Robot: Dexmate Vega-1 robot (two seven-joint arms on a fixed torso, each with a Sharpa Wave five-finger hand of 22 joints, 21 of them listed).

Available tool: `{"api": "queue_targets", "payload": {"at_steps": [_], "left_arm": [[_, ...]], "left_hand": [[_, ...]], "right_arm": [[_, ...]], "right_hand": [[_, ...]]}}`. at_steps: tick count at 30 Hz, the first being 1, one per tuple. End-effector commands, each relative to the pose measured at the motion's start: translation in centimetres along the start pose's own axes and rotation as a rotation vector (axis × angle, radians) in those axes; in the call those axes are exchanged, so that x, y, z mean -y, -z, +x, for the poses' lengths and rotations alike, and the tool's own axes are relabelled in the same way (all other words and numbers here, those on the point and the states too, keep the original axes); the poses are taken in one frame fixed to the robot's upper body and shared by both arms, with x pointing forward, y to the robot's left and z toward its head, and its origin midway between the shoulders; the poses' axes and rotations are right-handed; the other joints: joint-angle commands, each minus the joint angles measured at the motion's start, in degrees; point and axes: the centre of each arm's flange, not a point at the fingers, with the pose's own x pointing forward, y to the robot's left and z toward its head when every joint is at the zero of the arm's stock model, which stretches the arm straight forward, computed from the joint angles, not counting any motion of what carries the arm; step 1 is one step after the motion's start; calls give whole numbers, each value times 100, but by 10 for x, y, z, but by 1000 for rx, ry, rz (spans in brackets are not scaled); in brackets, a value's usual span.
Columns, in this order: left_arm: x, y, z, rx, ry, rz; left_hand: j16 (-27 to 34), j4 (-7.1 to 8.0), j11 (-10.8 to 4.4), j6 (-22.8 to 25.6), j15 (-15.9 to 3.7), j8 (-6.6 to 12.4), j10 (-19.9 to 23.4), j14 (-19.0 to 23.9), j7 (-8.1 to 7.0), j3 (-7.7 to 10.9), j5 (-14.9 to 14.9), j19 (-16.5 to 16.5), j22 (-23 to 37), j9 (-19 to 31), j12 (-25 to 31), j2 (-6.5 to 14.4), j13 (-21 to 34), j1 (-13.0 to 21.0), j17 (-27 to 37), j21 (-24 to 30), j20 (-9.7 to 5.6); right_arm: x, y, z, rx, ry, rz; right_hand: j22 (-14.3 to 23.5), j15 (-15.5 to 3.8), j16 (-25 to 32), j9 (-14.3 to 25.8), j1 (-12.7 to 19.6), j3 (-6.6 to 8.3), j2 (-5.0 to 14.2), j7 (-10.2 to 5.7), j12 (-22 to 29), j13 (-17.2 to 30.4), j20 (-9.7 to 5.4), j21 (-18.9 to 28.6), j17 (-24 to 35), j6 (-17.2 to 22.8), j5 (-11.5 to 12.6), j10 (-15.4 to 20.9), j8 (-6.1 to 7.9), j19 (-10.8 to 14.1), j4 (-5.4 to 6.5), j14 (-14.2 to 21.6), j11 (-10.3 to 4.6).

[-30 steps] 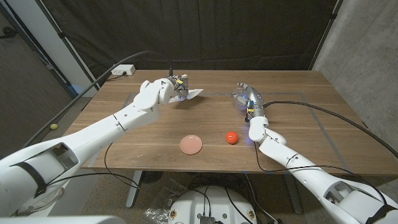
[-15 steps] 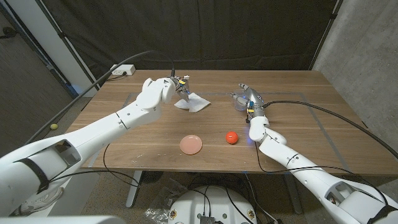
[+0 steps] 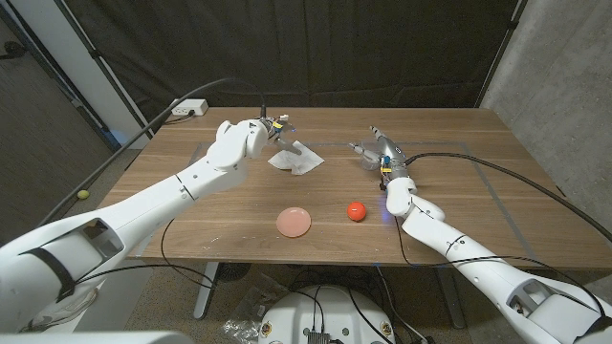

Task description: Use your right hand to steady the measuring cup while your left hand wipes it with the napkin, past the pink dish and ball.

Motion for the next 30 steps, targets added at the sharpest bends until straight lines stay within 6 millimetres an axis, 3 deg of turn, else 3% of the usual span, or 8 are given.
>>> {"api": "queue_targets", "payload": {"at_steps": [1,10,14,17,21,30], "left_arm": [[-1,15,-17,65,-320,-261],[0,27,-26,151,-498,-473],[2,31,-27,179,-543,-542],[4,34,-27,204,-560,-585],[6,37,-28,230,-582,-628],[10,51,-32,288,-629,-772]], "left_hand": [[45,39,37,-70,10,9,0,-49,-29,-52,40,-88,16,13,63,-20,-5,-115,-6,-43,35],[81,85,40,13,41,73,85,-39,-66,-137,39,-169,15,8,121,-43,-11,-263,-15,-113,76],[81,94,33,15,48,81,71,-66,-98,-171,41,-212,15,4,123,-53,-15,-315,-20,-148,52],[85,97,18,25,51,88,79,-74,-102,-186,44,-237,15,2,130,-55,-17,-339,-23,-168,34],[97,98,18,53,28,102,123,-60,-117,-201,48,-280,15,-2,151,-55,-19,-362,-26,-197,20],[116,92,15,69,30,111,150,-30,-103,-226,58,-296,17,-8,164,-57,-24,-390,-34,-226,15]], "right_arm": [[8,-1,3,69,-39,113],[22,-15,7,170,9,249],[30,-21,9,211,40,302],[37,-26,12,233,65,317],[44,-30,16,257,92,331],[59,-33,22,284,136,387]], "right_hand": [[14,49,10,13,-316,-136,28,-8,42,22,11,-101,6,-82,38,-44,10,-57,89,-100,33],[30,-5,61,11,-899,-310,178,-64,148,19,-39,-251,-2,14,62,143,81,-58,152,-113,21],[33,-22,66,7,-1045,-351,228,-79,169,16,-211,-295,-6,40,72,196,90,-66,143,-127,31],[33,-87,33,-1,-1188,-406,259,-95,185,11,-403,-404,-22,94,86,240,106,-209,115,-239,19],[32,-117,18,-5,-1247,-437,267,-110,200,8,-494,-474,-39,159,96,288,126,-302,91,-290,18],[33,-174,21,-12,-1280,-466,294,-116,214,3,-478,-472,-77,216,125,344,135,-130,39,-302,8]]}}
